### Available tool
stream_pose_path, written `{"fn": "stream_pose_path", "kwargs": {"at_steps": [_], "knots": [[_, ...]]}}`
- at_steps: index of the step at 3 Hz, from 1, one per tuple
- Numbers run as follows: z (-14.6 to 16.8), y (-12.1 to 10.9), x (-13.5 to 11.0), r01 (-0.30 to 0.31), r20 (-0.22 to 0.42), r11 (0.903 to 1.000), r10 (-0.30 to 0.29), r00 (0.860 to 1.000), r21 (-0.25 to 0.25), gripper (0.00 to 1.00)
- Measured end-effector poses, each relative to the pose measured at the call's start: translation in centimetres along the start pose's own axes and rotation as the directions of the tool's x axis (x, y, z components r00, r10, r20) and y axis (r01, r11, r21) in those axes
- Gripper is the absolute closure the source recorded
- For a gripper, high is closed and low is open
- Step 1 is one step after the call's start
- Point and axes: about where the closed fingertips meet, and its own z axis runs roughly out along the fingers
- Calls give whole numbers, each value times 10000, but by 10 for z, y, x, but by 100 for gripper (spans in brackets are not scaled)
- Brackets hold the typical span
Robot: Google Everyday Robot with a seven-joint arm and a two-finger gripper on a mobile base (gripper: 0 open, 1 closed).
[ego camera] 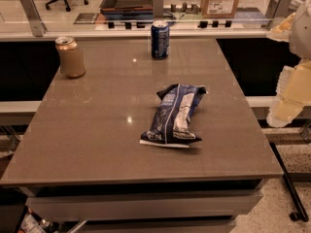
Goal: Move blue chip bag near orange can
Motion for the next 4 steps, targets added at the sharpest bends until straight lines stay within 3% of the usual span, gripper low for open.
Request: {"fn": "stream_pose_path", "kwargs": {"at_steps": [1, 2, 3, 4], "knots": [[-1, 0, -1, 46, 20, 10000, -46, 10000, 41, 0], [8, -1, -15, 653, 529, 9974, -669, 9964, 306, 0], [26, -2, -40, 1740, 1488, 9810, -1853, 9714, 855, 0], [39, -3, -68, 2835, 2433, 9464, -3146, 9175, 1547, 0]]}}
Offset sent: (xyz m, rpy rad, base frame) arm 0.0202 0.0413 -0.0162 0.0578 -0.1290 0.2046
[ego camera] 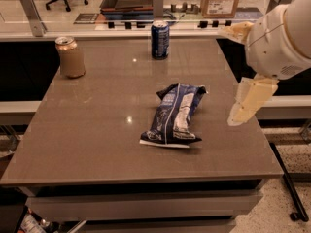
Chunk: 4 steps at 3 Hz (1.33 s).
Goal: Move blue chip bag near orange can
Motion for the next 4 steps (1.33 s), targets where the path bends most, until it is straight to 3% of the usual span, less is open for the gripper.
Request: {"fn": "stream_pose_path", "kwargs": {"at_steps": [1, 2, 3, 4], "knots": [[27, -2, -26, 1097, 635, 9938, -1105, 9918, 169, 0], [61, 1, -41, 1687, 488, 9854, -1696, 9843, 235, 0], [101, 3, -37, 1770, 224, 9841, -1773, 9839, 143, 0], [141, 14, -29, 1915, 137, 9809, -1911, 9815, -344, 1]]}}
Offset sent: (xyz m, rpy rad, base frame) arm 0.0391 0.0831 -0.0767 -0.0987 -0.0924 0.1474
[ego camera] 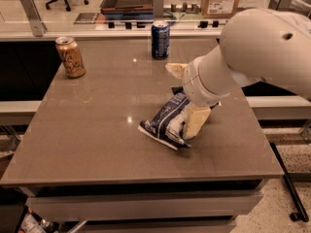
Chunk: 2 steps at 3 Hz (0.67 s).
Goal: Move blue chip bag near orange can
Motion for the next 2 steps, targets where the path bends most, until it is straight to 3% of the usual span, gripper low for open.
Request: {"fn": "stream_pose_path", "kwargs": {"at_steps": [1, 2], "knots": [[3, 1, 0, 34, -9, 10000, -34, 10000, -47, 15], [3, 1, -1, 56, -6, 10000, -56, 10000, -47, 38]]}}
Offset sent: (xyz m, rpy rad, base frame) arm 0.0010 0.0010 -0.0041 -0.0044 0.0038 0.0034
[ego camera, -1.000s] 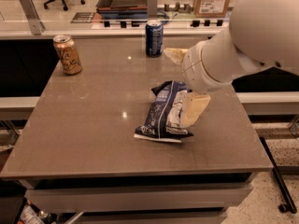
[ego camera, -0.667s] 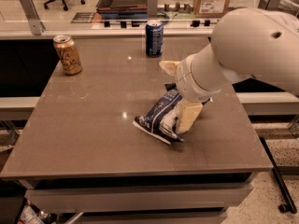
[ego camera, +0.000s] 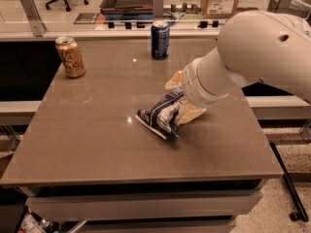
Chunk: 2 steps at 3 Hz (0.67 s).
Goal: Move blue chip bag near orange can
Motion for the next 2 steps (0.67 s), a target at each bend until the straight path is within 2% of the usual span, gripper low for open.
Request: {"fn": "stream_pose_path", "kwargs": {"at_steps": [2], "knots": [[0, 0, -2, 44, 4, 10000, -44, 10000, 2, 84]]}}
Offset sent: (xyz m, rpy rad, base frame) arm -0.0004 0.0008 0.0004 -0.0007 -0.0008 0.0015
